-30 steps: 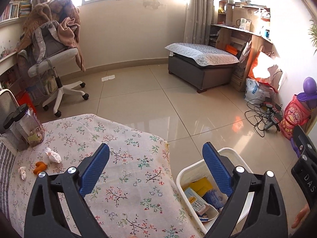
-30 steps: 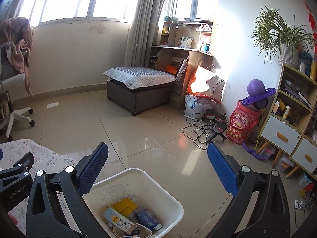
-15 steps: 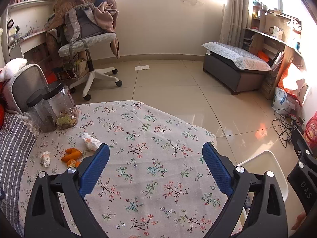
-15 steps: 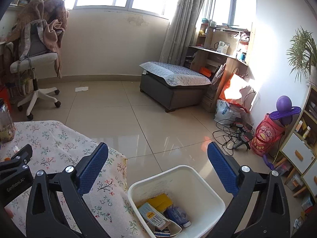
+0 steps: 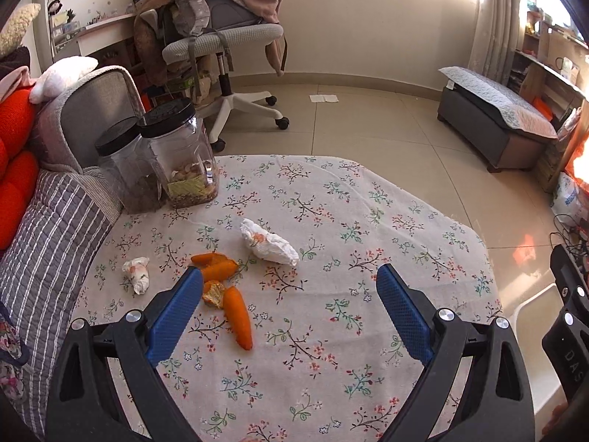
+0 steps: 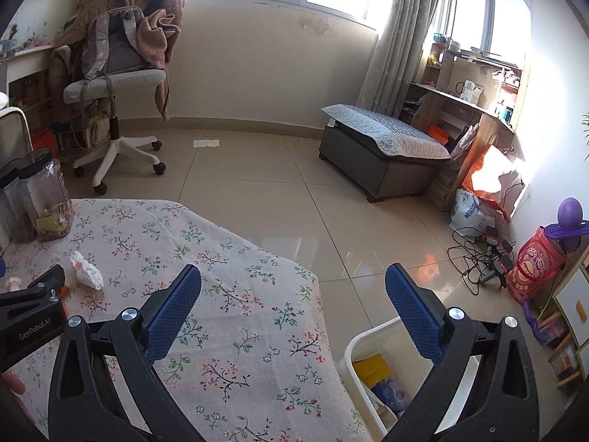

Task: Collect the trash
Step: 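Grasp the crumpled tissue with orange print with the left gripper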

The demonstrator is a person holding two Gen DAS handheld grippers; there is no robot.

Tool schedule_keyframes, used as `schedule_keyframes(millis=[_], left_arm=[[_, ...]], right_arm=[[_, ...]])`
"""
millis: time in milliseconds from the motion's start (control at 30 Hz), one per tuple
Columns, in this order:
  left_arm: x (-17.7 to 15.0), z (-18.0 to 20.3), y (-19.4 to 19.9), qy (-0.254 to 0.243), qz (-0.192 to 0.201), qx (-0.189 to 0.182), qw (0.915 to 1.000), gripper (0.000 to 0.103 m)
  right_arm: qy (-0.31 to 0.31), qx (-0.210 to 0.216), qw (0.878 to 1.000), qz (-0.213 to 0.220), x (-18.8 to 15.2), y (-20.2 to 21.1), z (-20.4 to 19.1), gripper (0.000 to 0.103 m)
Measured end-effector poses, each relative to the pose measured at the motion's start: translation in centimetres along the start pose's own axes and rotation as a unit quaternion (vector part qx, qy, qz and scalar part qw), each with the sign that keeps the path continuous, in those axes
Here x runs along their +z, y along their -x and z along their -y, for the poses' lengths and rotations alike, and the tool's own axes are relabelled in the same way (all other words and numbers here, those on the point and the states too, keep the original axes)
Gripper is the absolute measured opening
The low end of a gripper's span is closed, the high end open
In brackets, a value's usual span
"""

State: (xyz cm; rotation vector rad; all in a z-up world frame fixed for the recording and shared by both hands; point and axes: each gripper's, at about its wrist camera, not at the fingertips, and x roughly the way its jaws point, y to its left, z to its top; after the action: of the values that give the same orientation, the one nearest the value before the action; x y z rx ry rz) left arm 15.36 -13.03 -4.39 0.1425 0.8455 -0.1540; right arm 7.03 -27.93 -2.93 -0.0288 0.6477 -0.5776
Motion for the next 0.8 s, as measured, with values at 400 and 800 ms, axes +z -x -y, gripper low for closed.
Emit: schedule_keyframes(millis=[400, 800], left_arm=[[0.6, -15.5, -11.9, 0.073, -0.116, 0.148, 0.9794, 0.092], [-1.7, -21.3, -17.7, 0.151, -0.212, 0.083, 0.9618, 0.040]], right_arm=[[0.061, 0.017, 0.998, -0.029, -0.7, -2.0, -4.5, 0.096], [0.132, 0.093, 0.985, -0.065, -1.6, -5.0, -9.2, 0.096]])
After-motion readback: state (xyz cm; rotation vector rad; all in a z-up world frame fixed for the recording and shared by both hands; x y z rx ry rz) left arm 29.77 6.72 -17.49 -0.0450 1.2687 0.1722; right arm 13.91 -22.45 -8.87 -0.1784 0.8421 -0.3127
